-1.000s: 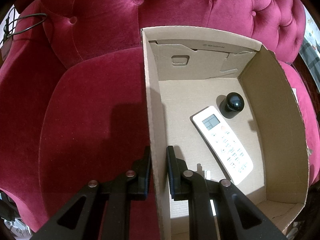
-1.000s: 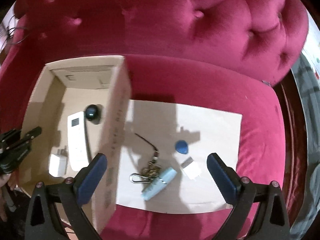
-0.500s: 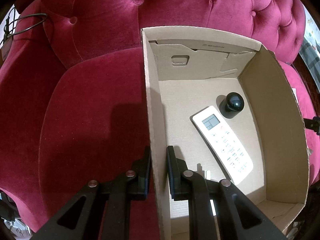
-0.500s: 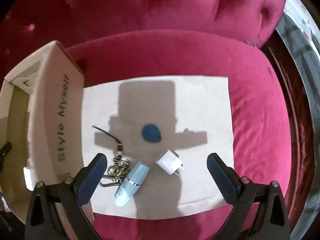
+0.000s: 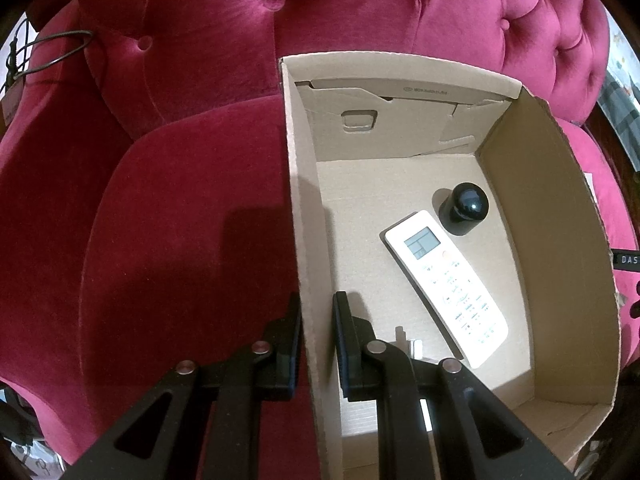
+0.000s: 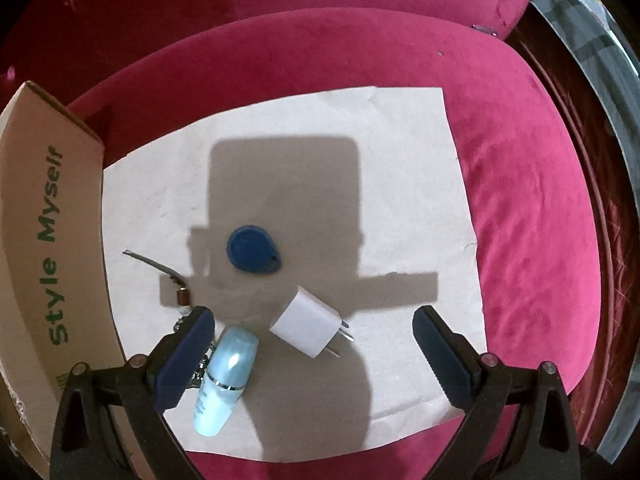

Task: Organize rigid objects
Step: 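Move the right gripper back to the paper and grasp the white charger cube, then lift the charger cube and carry it into the box with the right gripper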

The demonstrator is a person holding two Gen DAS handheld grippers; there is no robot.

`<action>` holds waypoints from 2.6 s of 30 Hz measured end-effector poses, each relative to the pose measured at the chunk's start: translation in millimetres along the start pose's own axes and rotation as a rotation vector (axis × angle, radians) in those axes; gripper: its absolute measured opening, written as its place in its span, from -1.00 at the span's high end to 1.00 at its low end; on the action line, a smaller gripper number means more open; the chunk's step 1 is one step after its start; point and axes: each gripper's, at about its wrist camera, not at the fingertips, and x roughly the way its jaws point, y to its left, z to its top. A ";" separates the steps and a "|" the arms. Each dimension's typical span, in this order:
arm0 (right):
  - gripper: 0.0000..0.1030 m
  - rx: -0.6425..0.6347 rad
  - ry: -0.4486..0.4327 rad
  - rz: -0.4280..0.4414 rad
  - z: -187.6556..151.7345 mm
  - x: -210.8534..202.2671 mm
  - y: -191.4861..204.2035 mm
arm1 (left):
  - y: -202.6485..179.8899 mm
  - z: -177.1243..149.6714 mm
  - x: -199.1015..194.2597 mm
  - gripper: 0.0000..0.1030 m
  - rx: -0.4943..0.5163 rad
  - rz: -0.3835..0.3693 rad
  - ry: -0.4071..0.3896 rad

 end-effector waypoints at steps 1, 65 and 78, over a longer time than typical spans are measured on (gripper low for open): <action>-0.95 0.003 0.000 -0.001 0.3 1.2 -0.7 | 0.1 -0.2 0.6 0.70 0.000 0.000 0.000; 0.21 -0.208 -0.090 0.023 -6.2 -129.1 69.4 | 4.2 -1.2 1.0 0.70 -0.011 -0.008 0.001; 0.21 -0.344 -0.122 0.088 -14.8 -158.1 128.9 | 5.7 -1.5 1.1 0.70 -0.013 -0.009 0.002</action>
